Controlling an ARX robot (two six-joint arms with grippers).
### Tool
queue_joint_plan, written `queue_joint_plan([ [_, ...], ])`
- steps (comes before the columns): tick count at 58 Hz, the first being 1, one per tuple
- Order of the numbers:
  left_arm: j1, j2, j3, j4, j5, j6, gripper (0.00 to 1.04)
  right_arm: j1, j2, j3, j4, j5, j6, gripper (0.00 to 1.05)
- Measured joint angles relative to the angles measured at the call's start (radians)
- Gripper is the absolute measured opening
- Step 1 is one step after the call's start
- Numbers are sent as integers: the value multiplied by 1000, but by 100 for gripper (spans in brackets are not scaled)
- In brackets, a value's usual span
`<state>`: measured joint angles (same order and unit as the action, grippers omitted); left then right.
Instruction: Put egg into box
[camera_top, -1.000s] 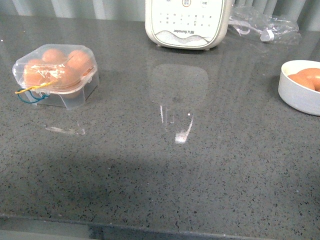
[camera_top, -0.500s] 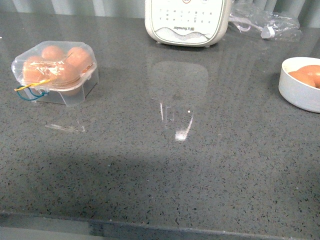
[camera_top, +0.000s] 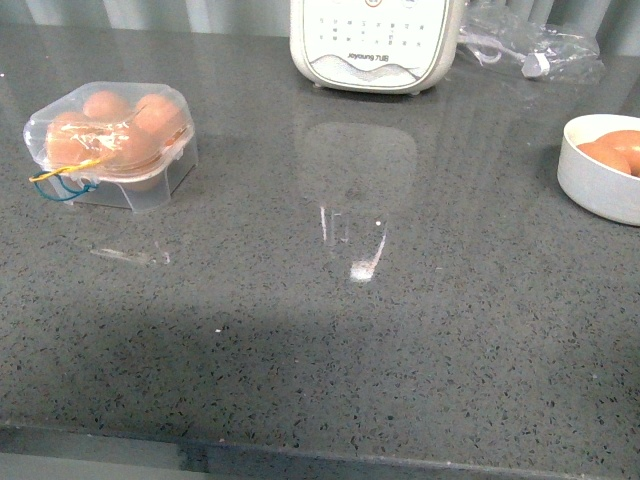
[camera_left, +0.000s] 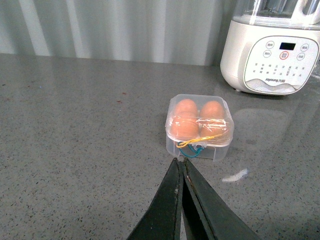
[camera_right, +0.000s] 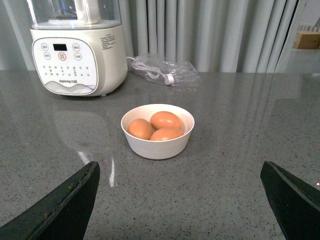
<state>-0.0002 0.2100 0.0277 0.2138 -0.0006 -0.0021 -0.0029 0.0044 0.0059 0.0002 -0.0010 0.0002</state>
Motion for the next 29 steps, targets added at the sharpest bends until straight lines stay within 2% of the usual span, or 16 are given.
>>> queue_joint_plan([
  [11,0,-54,0,-54,0,0,4,0,0,0,0,0,0,97],
  [16,0,-166,0,-200,0,0,4,0,0,0,0,0,0,97],
  [29,0,-206,0,-212,0,0,4,0,0,0,0,0,0,97],
])
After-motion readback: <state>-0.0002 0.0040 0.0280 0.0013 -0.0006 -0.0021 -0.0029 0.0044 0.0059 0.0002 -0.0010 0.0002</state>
